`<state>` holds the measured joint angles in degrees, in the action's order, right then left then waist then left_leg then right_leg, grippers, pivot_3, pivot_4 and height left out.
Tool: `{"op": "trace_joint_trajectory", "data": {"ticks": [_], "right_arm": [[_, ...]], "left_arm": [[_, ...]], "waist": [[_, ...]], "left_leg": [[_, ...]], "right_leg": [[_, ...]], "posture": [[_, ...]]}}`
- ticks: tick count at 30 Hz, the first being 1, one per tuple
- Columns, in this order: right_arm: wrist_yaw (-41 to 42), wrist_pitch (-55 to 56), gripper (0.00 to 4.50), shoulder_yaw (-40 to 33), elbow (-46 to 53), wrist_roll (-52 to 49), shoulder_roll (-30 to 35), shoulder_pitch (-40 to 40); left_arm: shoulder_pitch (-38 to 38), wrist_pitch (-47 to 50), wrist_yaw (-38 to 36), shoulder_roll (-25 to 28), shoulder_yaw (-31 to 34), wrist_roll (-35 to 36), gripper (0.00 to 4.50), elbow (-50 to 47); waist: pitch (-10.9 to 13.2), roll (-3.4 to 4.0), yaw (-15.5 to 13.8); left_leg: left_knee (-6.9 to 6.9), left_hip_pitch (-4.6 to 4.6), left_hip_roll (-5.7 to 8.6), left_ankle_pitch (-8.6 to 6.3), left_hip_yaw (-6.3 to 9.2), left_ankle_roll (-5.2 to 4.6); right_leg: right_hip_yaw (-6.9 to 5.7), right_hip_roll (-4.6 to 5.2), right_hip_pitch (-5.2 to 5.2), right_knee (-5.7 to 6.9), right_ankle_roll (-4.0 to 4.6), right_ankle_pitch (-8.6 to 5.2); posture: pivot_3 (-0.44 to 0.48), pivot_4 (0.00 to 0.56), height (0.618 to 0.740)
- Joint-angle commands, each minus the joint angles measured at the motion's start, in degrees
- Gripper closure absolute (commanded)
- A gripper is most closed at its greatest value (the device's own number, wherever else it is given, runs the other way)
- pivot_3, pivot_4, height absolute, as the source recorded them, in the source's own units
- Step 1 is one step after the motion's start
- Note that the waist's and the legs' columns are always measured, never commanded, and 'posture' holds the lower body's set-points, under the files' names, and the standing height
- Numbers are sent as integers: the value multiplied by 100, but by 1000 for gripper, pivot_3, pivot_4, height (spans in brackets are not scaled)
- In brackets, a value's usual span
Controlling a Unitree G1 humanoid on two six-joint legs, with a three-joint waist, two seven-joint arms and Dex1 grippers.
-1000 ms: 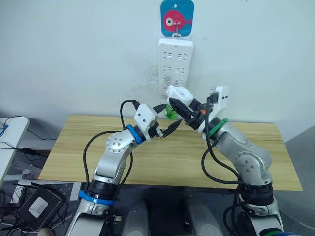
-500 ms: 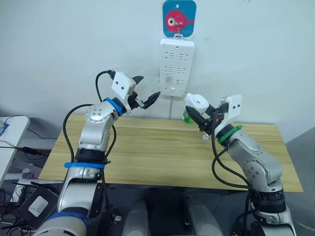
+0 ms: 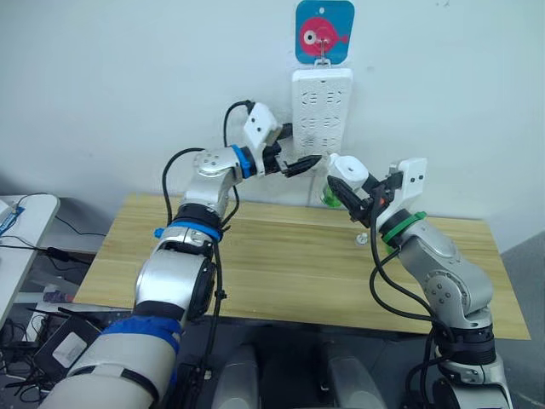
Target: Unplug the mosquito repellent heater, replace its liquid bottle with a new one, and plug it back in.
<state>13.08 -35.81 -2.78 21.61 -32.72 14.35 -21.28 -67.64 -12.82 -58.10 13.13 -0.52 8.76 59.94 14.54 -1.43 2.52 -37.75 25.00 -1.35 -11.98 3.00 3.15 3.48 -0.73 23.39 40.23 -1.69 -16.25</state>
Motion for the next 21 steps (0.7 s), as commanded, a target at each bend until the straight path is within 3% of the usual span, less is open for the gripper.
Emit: {"op": "trace_joint_trajectory", "data": {"ticks": [1, 3, 5, 14, 21], "right_arm": [[-61, 85, 1488, -189, 338, 3, 19, -39], [-76, 79, 1488, -207, 378, 18, 61, -23], [-47, 82, 1488, -192, 417, 64, 141, 0], [15, -32, 1488, -213, 517, 57, 350, -77], [204, -166, 1488, -54, 634, 78, 514, -237]], "left_arm": [[-276, -128, -250, -60, 83, 53, 0, 31], [-288, -46, -439, -44, 122, 107, 0, 35], [-240, 56, -634, 4, 133, 112, 375, 0], [32, 1023, -1255, 226, 197, 262, 2904, -396], [52, 1820, -1243, 295, 339, 475, 3112, -646]], "waist": [[0, 0, 65], [0, 0, 131], [0, 0, 184], [-1, 1, 281], [-1, 2, 269]], "left_leg": [[3, 0, -2, 0, 0, 0], [8, -1, -5, 0, -1, 0], [12, -2, -8, 0, -1, 0], [20, -6, -14, 0, -2, 0], [38, -5, -13, 1, -4, 1]], "right_leg": [[0, -1, 0, -2, 0, 0], [0, -3, 2, -3, 0, 0], [0, -6, 3, -3, 1, 0], [3, -10, 5, -3, 1, 0], [3, -3, 5, -19, 1, 0]], "posture": [[-129, 163, 740], [-136, 161, 740], [-136, 161, 740], [-130, 152, 740], [-119, 149, 740]]}}
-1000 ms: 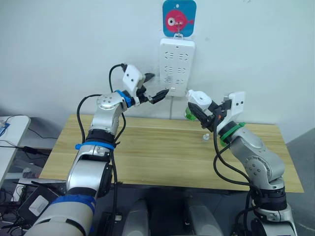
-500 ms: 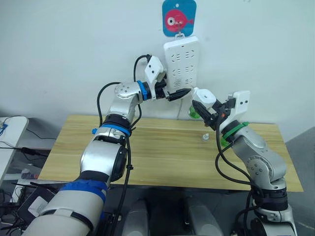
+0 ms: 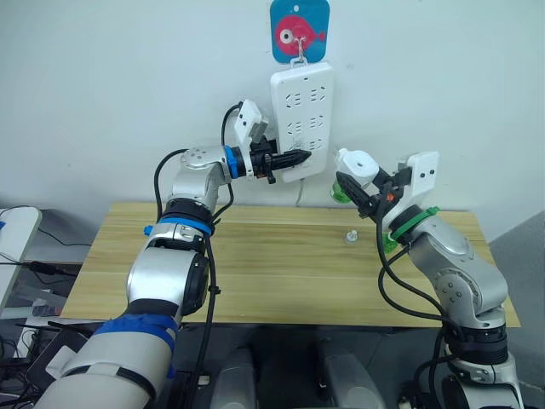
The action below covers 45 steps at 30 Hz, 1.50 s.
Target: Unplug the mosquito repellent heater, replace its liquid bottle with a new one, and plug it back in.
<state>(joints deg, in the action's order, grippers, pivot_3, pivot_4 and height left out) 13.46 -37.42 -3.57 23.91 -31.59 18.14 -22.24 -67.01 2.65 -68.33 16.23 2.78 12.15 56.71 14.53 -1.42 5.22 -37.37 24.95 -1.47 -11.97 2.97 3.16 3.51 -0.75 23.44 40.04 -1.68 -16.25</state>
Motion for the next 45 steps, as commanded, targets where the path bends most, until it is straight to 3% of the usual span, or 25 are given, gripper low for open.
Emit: {"op": "trace_joint_trajectory", "data": {"ticks": [1, 16, 45], "right_arm": [[198, -44, 1488, 61, 443, -37, 170, -160], [209, -494, 1488, 437, 309, 268, 265, -754], [266, -865, 1488, 55, 644, -56, 112, -432]], "left_arm": [[1, 361, -240, -6, 13, 161, 3112, -372], [127, 626, -275, 6, -79, 174, 3112, -716], [104, 499, -233, 51, -76, 124, 3112, -668]], "waist": [[0, 0, -2], [-8, 2, -4], [-14, 2, -4]], "left_leg": [[1, 0, 0, 0, 0, 0], [1, -4, -1, 1, -3, 1], [0, -3, -2, 1, -3, 1]], "right_leg": [[0, 0, 0, 0, 0, 0], [3, 1, 2, 5, 1, 1], [4, 2, 3, 7, 1, 1]], "posture": [[-119, 149, 740], [-117, 140, 740], [-121, 153, 740]]}}
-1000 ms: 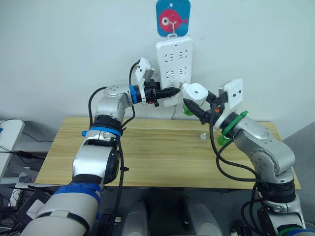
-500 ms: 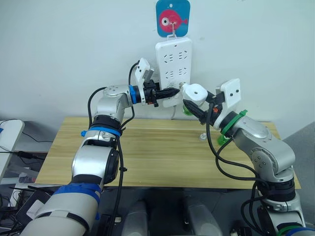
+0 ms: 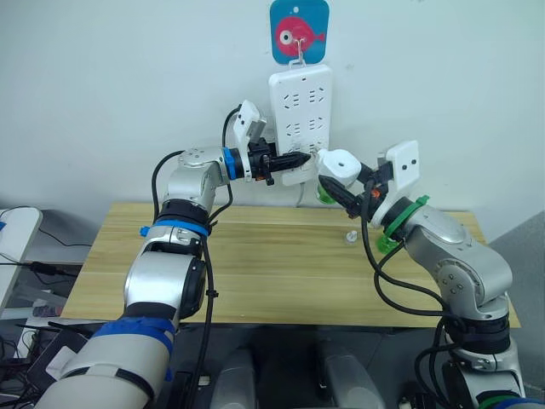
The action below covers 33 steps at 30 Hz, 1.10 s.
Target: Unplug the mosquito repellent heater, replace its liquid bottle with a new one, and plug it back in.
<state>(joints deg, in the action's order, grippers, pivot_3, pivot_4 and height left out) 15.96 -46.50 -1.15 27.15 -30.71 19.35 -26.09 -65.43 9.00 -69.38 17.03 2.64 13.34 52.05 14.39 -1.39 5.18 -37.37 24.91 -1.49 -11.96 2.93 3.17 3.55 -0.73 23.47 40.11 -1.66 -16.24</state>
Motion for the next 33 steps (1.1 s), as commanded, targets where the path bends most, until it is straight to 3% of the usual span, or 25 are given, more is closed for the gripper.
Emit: {"op": "trace_joint_trajectory", "data": {"ticks": [1, 16, 33], "right_arm": [[12, 41, 1488, -190, 309, -139, -11, -57], [-46, 182, 1488, -145, 33, 47, -236, -381], [-703, -665, 1488, 399, 77, 443, -569, -1081]], "left_arm": [[-56, -143, -126, -31, -63, 3, 3112, -196], [-92, -196, -124, -50, -77, -25, 3112, -147], [-92, -310, 19, -164, -76, -69, 3112, -220]], "waist": [[0, 0, 0], [0, 0, 1], [0, 0, 19]], "left_leg": [[0, 0, 0, 0, 0, 0], [-1, 0, 0, 0, 0, 0], [-13, 0, -2, 0, -6, 0]], "right_leg": [[0, 0, 0, 1, 0, 0], [0, 0, 1, 2, 0, 0], [7, -1, 16, 33, 0, 0]], "posture": [[-121, 153, 740], [-119, 154, 740], [-114, 157, 740]]}}
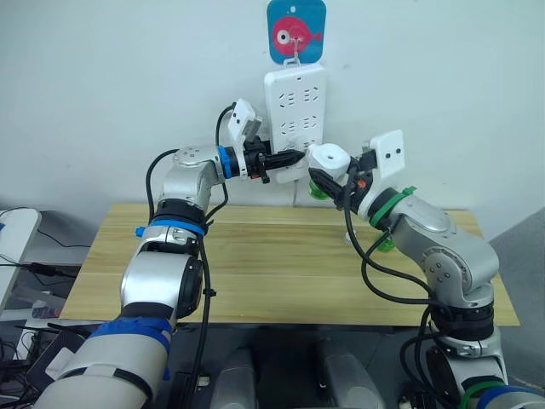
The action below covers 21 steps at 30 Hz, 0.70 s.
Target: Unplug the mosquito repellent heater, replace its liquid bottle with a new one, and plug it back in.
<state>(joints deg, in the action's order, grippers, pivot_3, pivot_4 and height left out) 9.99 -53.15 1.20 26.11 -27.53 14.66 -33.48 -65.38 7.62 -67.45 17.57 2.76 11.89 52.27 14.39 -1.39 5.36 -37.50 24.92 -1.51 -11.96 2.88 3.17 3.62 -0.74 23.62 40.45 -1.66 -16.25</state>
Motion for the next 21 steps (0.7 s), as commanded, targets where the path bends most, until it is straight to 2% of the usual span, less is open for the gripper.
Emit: {"op": "trace_joint_trajectory", "data": {"ticks": [1, 5, 11, 16, 20, 21], "right_arm": [[-99, -17, 1488, 220, 185, 154, -113, -378], [10, 74, 1488, 527, 122, 407, -85, -413], [-500, 84, 1488, 97, -259, 381, -1092, -433], [-309, 456, 1488, 425, -503, 917, -835, -493], [-225, 580, 1488, 391, -578, 1005, -812, -514], [-200, 592, 1488, 384, -573, 1019, -795, -502]], "left_arm": [[-102, -184, -152, -228, -86, 74, 3112, -236], [-115, -236, -59, -302, -61, 64, 3112, -222], [-79, -231, -32, -391, -53, 72, 3112, -282], [-55, -210, -36, -419, -50, 72, 3112, -341], [-19, -214, -53, -400, -40, 67, 3112, -393], [-7, -212, -71, -379, -27, 72, 2772, -406]], "waist": [[0, 0, 2], [0, 0, 6], [0, 0, 37], [0, 0, 73], [0, 0, 98], [0, 0, 101]], "left_leg": [[-2, 0, 0, 0, -1, 0], [-5, 1, 1, 0, -4, 0], [-16, 4, 0, 0, -8, 0], [-35, 4, 1, 0, -13, 0], [-35, 3, 1, 0, -12, 0], [-35, 3, 0, 0, -12, 0]], "right_leg": [[1, 0, 2, 5, 0, 0], [3, 0, 9, 17, 0, 0], [8, -3, 21, 41, 1, -1], [14, -4, 21, 53, 1, -1], [13, -8, 21, 54, 1, -1], [13, -8, 21, 55, 1, -1]], "posture": [[-114, 157, 740], [-114, 157, 740], [-116, 152, 740], [-110, 150, 740], [-106, 148, 740], [-106, 147, 740]]}}
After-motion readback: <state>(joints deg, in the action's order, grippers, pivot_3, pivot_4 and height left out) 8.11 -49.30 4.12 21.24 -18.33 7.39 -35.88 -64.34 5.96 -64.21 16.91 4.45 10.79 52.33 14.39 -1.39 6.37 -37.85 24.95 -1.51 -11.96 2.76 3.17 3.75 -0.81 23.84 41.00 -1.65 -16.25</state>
